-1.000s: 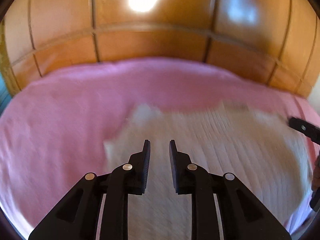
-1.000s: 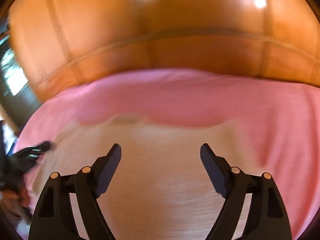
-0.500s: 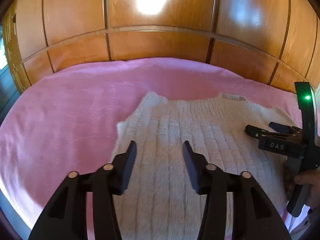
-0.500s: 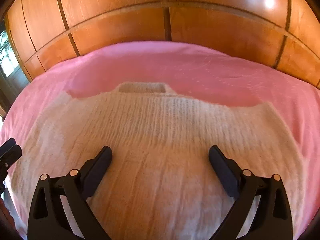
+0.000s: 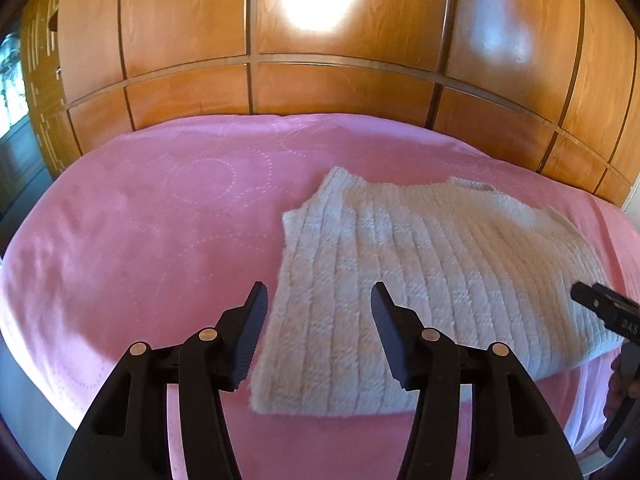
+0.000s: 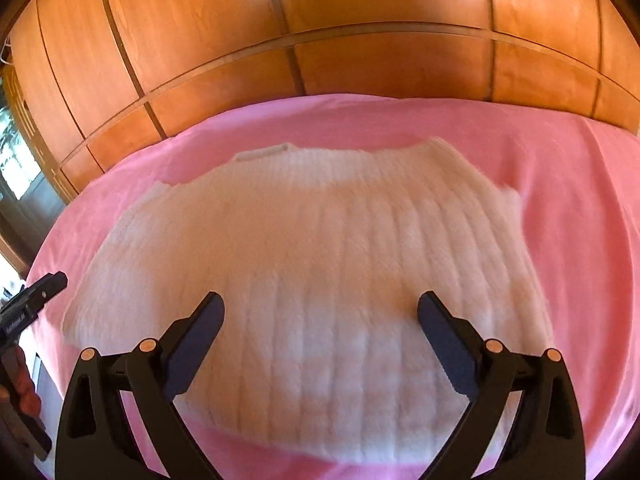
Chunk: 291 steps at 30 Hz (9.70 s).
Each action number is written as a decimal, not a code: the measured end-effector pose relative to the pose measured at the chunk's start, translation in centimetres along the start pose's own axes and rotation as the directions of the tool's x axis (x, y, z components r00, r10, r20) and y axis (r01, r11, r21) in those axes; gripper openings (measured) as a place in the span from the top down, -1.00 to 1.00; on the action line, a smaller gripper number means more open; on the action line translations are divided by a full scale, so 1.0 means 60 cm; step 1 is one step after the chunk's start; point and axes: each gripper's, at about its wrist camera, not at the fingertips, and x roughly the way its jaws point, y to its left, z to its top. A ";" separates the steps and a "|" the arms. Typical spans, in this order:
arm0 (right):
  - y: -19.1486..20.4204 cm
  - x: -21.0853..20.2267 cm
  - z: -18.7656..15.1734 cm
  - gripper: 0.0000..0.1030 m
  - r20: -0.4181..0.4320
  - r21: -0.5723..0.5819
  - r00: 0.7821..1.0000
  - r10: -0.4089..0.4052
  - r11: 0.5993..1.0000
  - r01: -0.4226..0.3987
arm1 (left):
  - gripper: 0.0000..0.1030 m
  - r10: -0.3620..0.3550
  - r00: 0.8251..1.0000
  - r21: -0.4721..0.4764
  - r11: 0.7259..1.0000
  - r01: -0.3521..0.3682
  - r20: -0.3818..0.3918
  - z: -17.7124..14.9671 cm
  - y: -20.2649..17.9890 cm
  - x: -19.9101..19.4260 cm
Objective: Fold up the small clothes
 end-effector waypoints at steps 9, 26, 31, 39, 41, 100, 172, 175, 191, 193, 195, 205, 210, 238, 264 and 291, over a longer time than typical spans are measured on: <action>-0.021 0.005 -0.047 -0.94 0.007 -0.012 0.998 -0.055 0.998 0.055 | -0.03 -0.010 0.999 -0.037 0.999 0.008 -0.035 -0.030 0.042 0.003; -0.015 0.016 -0.071 -0.96 0.064 -0.070 0.993 -0.094 0.993 0.098 | 0.59 -0.403 0.908 -0.310 0.882 0.354 -0.110 -0.062 0.128 0.064; -0.017 0.017 -0.074 -0.96 0.066 -0.075 0.994 -0.089 0.993 0.094 | 0.91 -0.313 0.945 -0.261 0.924 0.279 -0.097 -0.067 0.111 0.019; -0.015 0.018 -0.080 -0.97 0.078 -0.083 0.992 -0.096 0.991 0.102 | 0.33 -0.175 0.974 -0.231 0.963 0.139 -0.143 -0.069 0.093 0.023; -0.013 0.017 -0.081 -0.97 0.080 -0.087 0.992 -0.102 0.990 0.109 | 0.32 -0.154 0.983 -0.194 0.972 0.133 -0.096 -0.052 0.078 0.001; -0.219 -0.036 -0.048 -0.03 -0.071 0.293 0.973 0.221 0.937 -0.191 | 0.17 -0.281 0.936 0.099 0.947 0.307 -0.211 -0.017 -0.207 0.105; 0.196 0.000 0.009 -0.36 -0.114 -0.221 0.967 0.228 0.943 -0.248 | 0.20 -0.212 0.970 -0.091 0.975 0.202 -0.115 0.051 0.028 0.052; 0.226 -0.021 0.060 -0.36 -0.015 -0.253 0.966 0.258 0.934 -0.253 | 0.20 -0.192 0.976 -0.080 0.980 0.185 -0.101 0.051 0.025 0.047; 0.272 0.101 0.028 -0.39 -0.033 -0.402 0.994 0.102 0.909 -0.107 | -0.02 -0.106 0.994 0.013 0.994 0.106 -0.013 0.052 0.001 0.012; 0.264 0.090 0.029 -0.45 -0.028 -0.391 0.993 0.115 0.913 -0.116 | -0.10 -0.091 0.996 0.030 0.995 0.092 -0.011 0.050 -0.002 0.012; 0.259 0.077 0.033 -0.68 -0.022 -0.377 0.993 0.116 0.919 -0.116 | -0.33 -0.080 0.997 0.045 0.996 0.080 0.000 0.047 -0.005 0.009; 0.186 0.075 0.060 -0.95 -0.117 -0.135 0.957 0.264 0.951 -0.279 | -0.34 -0.067 0.997 0.056 0.996 0.068 -0.030 0.039 0.000 0.024; 0.150 0.105 0.065 -0.95 -0.167 0.009 0.906 0.388 0.920 -0.392 | -0.37 -0.067 0.996 0.066 0.995 0.071 -0.058 0.032 0.002 0.041; 0.105 0.028 0.070 -0.14 -0.066 0.110 0.831 0.553 0.831 -0.545 | 0.50 -0.665 0.745 -0.207 0.738 0.642 -0.062 0.025 0.006 0.074; -0.267 -0.139 -0.029 -0.72 0.142 0.328 0.979 -0.145 0.940 0.092 | 0.00 -0.422 0.896 0.319 0.837 0.444 -0.140 0.064 -0.493 0.069; -0.158 -0.151 -0.077 -0.60 0.128 0.188 0.946 -0.298 0.944 0.272 | -0.21 -0.386 0.918 0.285 0.873 0.396 -0.093 0.009 -0.466 0.034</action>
